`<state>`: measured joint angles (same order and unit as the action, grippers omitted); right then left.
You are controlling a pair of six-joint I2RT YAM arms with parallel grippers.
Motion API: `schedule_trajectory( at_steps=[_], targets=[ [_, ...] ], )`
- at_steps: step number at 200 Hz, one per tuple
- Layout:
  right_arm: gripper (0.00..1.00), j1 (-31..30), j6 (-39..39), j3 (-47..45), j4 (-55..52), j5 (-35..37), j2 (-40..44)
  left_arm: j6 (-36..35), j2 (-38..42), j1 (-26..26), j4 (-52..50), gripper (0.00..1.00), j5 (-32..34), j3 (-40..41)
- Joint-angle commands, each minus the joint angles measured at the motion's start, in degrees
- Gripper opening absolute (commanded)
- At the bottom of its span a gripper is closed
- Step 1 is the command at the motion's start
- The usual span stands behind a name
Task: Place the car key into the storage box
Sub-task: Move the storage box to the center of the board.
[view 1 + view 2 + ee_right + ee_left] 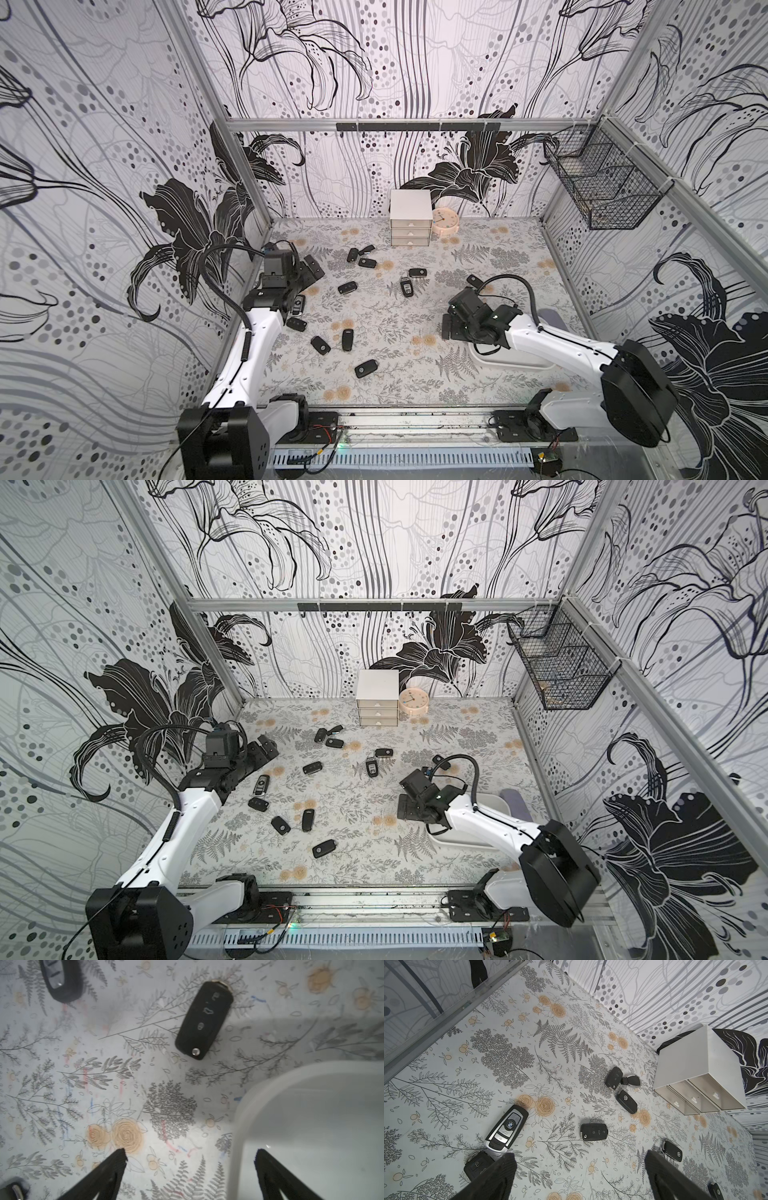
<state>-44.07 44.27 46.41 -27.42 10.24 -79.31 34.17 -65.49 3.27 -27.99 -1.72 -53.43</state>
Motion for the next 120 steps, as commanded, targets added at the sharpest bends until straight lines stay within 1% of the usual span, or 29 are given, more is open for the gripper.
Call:
schedule_trajectory(
  at_steps=[1, 34, 55, 69, 120],
  targets=[
    [1.00, -3.3, 2.7, 4.2, 0.8, 1.9, -3.1, 0.6, 0.5, -0.3, -0.2, 1.00, -0.3, -1.2],
    [1.00, -8.7, 3.4, 11.3, 2.6, 0.1, -11.1, 1.0, 1.2, -0.6, -1.9, 1.00, 0.2, -2.2],
    [1.00, -10.9, 3.0, 16.9, 2.6, -0.7, -16.1, 1.2, 1.9, -0.9, -3.0, 0.99, 0.6, -2.6],
    [1.00, -11.9, 2.6, 20.3, 3.4, -1.4, -20.5, 1.2, 2.5, -1.2, -4.3, 1.00, 1.3, -3.2],
    [1.00, -13.7, 0.7, 34.3, 5.1, -5.3, -31.9, 1.4, 4.8, -1.9, -11.4, 0.99, 5.9, -5.8]
  ],
)
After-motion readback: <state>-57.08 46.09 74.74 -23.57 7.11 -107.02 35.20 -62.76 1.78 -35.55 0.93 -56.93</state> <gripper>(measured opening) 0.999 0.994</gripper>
